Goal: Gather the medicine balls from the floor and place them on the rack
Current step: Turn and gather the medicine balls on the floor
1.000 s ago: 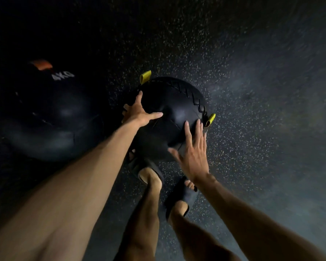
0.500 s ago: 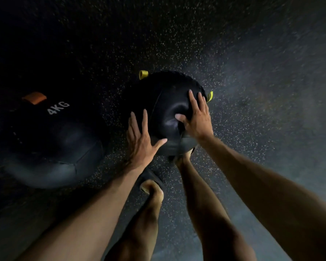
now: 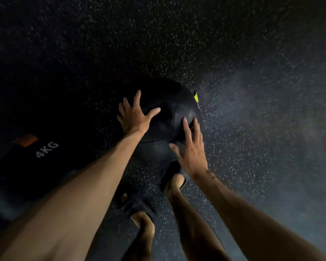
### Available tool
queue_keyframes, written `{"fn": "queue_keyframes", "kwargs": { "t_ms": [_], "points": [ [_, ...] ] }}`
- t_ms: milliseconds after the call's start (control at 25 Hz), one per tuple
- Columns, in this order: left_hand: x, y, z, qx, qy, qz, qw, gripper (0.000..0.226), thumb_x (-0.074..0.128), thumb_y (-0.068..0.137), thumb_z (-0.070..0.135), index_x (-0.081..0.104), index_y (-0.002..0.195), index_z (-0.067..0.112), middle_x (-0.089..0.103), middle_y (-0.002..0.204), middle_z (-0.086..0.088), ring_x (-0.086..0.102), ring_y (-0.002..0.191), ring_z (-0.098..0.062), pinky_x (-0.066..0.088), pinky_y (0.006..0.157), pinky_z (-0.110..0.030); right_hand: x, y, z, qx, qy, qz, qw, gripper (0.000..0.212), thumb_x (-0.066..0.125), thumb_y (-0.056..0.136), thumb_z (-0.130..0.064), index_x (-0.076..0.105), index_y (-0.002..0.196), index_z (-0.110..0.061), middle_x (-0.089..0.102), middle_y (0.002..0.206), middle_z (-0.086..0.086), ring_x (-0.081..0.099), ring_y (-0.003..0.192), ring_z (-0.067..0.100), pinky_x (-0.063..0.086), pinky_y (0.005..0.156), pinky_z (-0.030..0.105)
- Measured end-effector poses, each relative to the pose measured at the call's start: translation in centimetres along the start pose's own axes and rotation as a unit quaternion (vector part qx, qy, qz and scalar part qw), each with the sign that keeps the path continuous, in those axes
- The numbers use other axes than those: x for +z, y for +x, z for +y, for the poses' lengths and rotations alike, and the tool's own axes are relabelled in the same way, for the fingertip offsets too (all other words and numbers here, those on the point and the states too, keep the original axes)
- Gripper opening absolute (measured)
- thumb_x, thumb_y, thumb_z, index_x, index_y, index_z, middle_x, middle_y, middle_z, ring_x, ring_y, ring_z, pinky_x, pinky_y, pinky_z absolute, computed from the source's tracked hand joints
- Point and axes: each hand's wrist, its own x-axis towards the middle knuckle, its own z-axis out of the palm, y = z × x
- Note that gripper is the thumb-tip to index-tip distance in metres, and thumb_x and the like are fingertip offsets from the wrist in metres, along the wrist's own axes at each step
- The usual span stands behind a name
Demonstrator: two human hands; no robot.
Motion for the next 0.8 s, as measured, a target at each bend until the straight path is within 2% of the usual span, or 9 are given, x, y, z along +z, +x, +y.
{"fn": "queue_keyframes", "kwargs": {
  "t_ms": [120,200,320,400,520,600,720,800],
  "points": [
    [-0.7,2.1,1.8,-0.011,-0.010,0.062,0.998,0.079,0.051,0.087,0.069,0.031,0.152,0.028,0.028,0.157,-0.016,0.024,0.145,-0.035,0.025,0.115,-0.057,-1.1,2.9,-0.1,-0.005,0.009,-0.020,1.000,0.091,0.056,0.093,-0.057,-0.005,0.157,-0.038,-0.014,0.166,0.006,-0.010,0.154,0.026,0.010,0.125,0.046],
    [-0.9,2.0,2.0,0.012,-0.023,0.097,0.995,0.075,0.047,0.092,0.065,0.034,0.151,0.022,0.031,0.156,-0.017,0.027,0.144,-0.034,0.028,0.114,-0.057,-2.0,5.2,-1.0,0.001,0.020,-0.033,0.999,0.090,0.057,0.093,-0.056,-0.005,0.157,-0.039,-0.013,0.166,0.008,-0.011,0.153,0.027,0.013,0.124,0.051],
    [-0.3,-1.3,0.6,0.107,0.018,0.109,0.988,0.082,0.048,0.091,0.065,0.023,0.156,0.021,0.018,0.162,-0.018,0.017,0.149,-0.034,0.025,0.117,-0.055,-3.6,9.0,-2.4,0.042,0.009,-0.061,0.997,0.089,0.054,0.093,-0.057,-0.007,0.156,-0.043,-0.012,0.167,0.006,-0.010,0.154,0.027,0.019,0.121,0.057],
    [0.5,-3.1,-0.2,0.129,0.059,0.087,0.986,0.096,0.051,0.086,0.071,0.010,0.159,0.026,0.004,0.165,-0.017,0.008,0.152,-0.035,0.021,0.117,-0.057,-5.4,12.5,-3.4,0.065,-0.009,-0.074,0.995,0.088,0.054,0.093,-0.058,-0.006,0.156,-0.044,-0.008,0.167,0.005,-0.005,0.154,0.029,0.021,0.119,0.059],
    [0.0,-1.1,1.2,0.089,0.038,0.063,0.993,0.099,0.049,0.082,0.077,-0.003,0.157,0.038,-0.009,0.166,-0.012,-0.001,0.152,-0.039,0.020,0.116,-0.064,-7.9,17.5,-5.0,0.087,-0.009,-0.089,0.992,0.086,0.054,0.092,-0.061,0.002,0.157,-0.041,0.002,0.167,0.007,0.005,0.153,0.031,0.021,0.116,0.059],
    [-1.6,2.2,3.1,0.075,0.023,0.047,0.996,0.096,0.047,0.082,0.078,-0.005,0.155,0.044,-0.011,0.166,-0.009,-0.004,0.151,-0.040,0.019,0.115,-0.067,-8.6,19.9,-6.0,0.089,0.004,-0.061,0.994,0.081,0.050,0.093,-0.063,0.010,0.158,-0.036,0.010,0.167,0.008,0.011,0.152,0.032,0.021,0.117,0.058],
    [-5.2,7.4,5.0,0.044,0.017,0.019,0.999,0.090,0.049,0.083,0.074,0.000,0.155,0.048,-0.007,0.166,-0.007,-0.002,0.151,-0.038,0.018,0.111,-0.069,-8.7,21.2,-7.7,0.040,0.021,-0.006,0.999,0.073,0.045,0.097,-0.060,0.018,0.158,-0.030,0.013,0.166,0.008,0.010,0.152,0.029,0.019,0.121,0.055],
    [-8.0,11.7,6.5,0.002,-0.014,0.006,1.000,0.080,0.049,0.088,0.069,0.011,0.155,0.047,0.002,0.166,-0.008,0.004,0.151,-0.036,0.018,0.112,-0.067,-8.8,20.6,-8.4,-0.017,0.001,0.008,1.000,0.075,0.045,0.096,-0.061,0.014,0.158,-0.031,0.006,0.167,0.005,0.003,0.154,0.025,0.015,0.122,0.050]
  ]
}}
